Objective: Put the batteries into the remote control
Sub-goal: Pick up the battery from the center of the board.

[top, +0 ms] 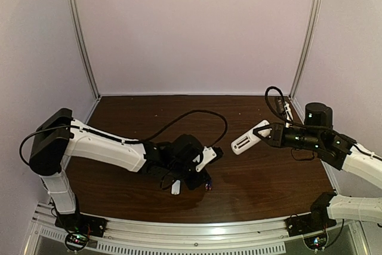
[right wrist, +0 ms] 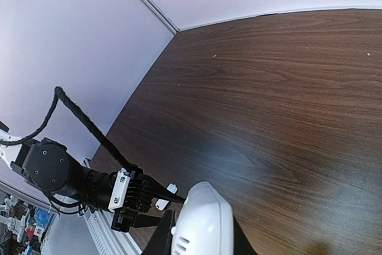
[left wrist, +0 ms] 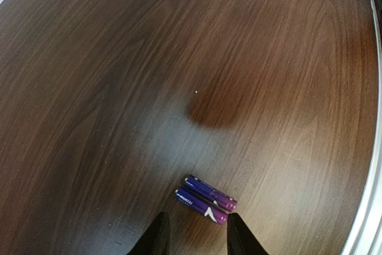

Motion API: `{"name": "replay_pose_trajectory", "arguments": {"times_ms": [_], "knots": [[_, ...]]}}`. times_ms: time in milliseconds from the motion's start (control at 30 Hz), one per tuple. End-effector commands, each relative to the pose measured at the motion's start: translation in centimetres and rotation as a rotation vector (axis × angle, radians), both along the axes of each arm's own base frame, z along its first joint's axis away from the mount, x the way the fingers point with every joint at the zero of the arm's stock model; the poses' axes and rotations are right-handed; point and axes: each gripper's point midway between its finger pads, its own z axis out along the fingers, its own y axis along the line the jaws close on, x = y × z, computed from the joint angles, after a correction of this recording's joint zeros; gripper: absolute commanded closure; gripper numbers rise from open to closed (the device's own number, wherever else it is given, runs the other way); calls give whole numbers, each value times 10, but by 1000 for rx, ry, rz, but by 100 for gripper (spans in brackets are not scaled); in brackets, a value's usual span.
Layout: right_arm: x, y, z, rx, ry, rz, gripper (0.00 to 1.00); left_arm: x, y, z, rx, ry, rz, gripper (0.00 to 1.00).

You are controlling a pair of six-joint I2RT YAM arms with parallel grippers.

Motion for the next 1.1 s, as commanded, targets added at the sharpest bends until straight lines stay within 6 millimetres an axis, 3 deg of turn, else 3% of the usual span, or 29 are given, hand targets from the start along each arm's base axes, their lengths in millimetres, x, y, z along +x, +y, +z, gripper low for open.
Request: {"name": "replay_pose_trajectory", "arguments": {"times_ms": [0,1067], "knots": [[2,-4,1,1,-19,-11,100,-8,-7,-8,14,44,-20,66],[3,-5,3,-4,-28,-3,100,5,-8,-41,118,61,54,63]]}}
